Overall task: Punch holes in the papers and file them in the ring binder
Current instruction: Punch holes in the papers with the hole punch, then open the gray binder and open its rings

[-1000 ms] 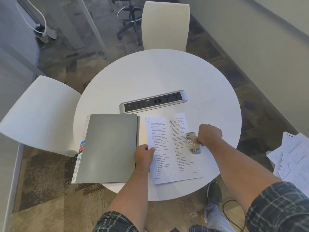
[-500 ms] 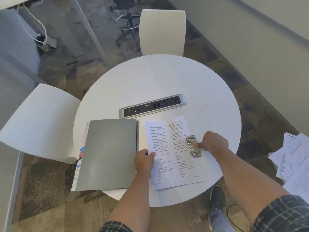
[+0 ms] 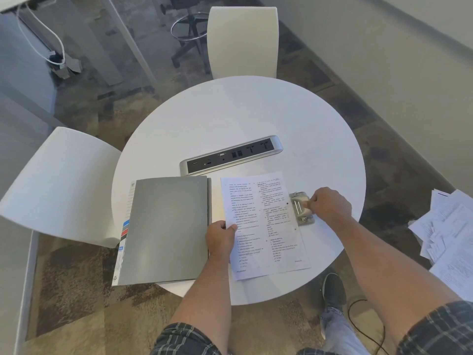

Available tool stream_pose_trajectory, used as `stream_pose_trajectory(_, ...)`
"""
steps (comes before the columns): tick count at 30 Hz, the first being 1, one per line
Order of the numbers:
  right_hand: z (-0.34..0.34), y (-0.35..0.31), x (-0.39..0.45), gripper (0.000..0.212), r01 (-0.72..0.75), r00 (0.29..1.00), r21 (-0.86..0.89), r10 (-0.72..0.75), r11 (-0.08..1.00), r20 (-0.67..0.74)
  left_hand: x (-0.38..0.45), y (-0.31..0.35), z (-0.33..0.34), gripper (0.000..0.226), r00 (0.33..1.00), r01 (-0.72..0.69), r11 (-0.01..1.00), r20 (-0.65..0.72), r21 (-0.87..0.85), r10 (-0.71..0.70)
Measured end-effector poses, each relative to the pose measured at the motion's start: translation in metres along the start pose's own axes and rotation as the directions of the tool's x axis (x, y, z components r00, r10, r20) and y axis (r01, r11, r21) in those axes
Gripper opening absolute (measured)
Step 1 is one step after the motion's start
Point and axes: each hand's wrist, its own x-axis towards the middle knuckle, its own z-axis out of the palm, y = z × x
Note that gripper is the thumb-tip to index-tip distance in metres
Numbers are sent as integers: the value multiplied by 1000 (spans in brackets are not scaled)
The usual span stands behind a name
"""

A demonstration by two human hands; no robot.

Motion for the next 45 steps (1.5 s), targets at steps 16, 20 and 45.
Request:
stream_pose_trajectory(16, -29, 20, 20, 17, -108, 966, -192, 58, 975, -251, 2, -1, 3, 16, 1000, -2, 1000, -16, 8, 2)
stream_pose_trajectory(20, -11, 14, 7, 20, 2, 930, -195, -73, 981, -360, 2, 0, 4, 18, 1000, 9, 1000, -4, 8, -9)
stream_pose_trajectory(45, 70, 5, -60, 77, 606, 795, -258, -570, 752, 208, -31, 18, 30, 20, 965, -83, 995, 246, -63, 96)
